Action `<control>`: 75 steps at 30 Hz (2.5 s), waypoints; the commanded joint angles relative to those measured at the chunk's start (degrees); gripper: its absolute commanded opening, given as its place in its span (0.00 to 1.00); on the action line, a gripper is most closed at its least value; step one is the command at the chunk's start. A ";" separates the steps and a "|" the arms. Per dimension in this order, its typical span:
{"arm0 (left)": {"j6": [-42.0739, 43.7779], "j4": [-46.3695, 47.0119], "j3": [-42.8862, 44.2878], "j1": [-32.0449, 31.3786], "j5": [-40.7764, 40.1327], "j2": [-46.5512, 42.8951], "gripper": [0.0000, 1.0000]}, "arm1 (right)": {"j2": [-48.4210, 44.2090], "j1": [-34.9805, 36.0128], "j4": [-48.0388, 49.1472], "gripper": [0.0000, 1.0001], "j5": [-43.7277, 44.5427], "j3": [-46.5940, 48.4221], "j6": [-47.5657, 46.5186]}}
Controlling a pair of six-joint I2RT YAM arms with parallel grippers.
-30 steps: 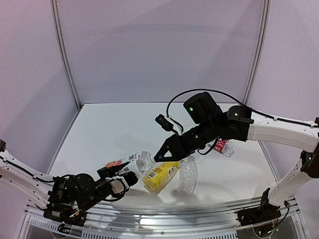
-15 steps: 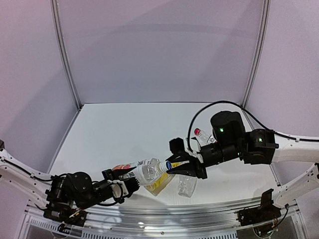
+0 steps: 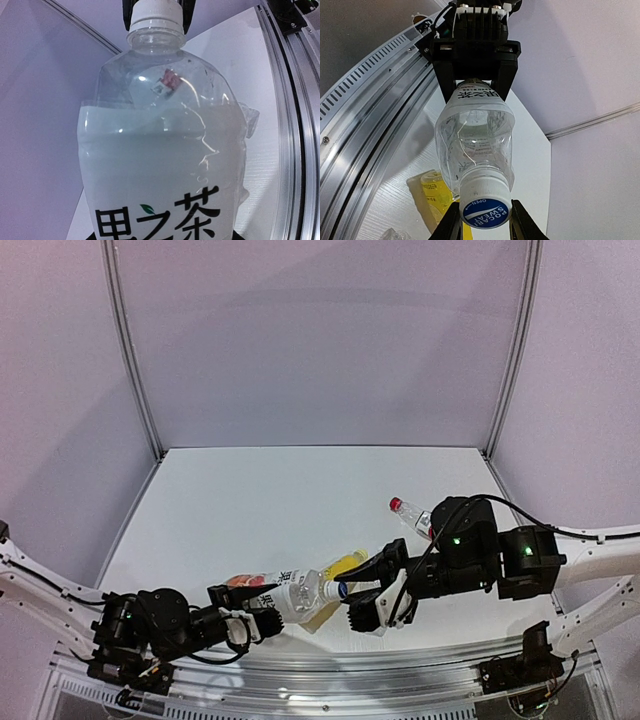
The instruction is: Unscrew the bottle caps
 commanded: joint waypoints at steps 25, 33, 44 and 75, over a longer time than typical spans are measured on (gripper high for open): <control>0.64 4.68 0.96 -0.71 -16.84 3.38 0.00 | 11.42 -9.04 -18.88 0.69 -9.10 20.77 94.23; 0.59 4.55 0.88 -0.68 -16.36 3.34 0.00 | 15.15 -10.30 -15.53 0.59 -17.85 21.08 96.41; 0.33 4.67 0.61 -0.83 -15.87 2.59 0.00 | 16.25 -10.47 -15.10 0.49 -17.72 22.44 95.45; -0.62 4.30 0.18 -1.05 -14.18 1.68 0.00 | 12.69 -13.72 -15.89 0.09 -19.18 20.86 82.35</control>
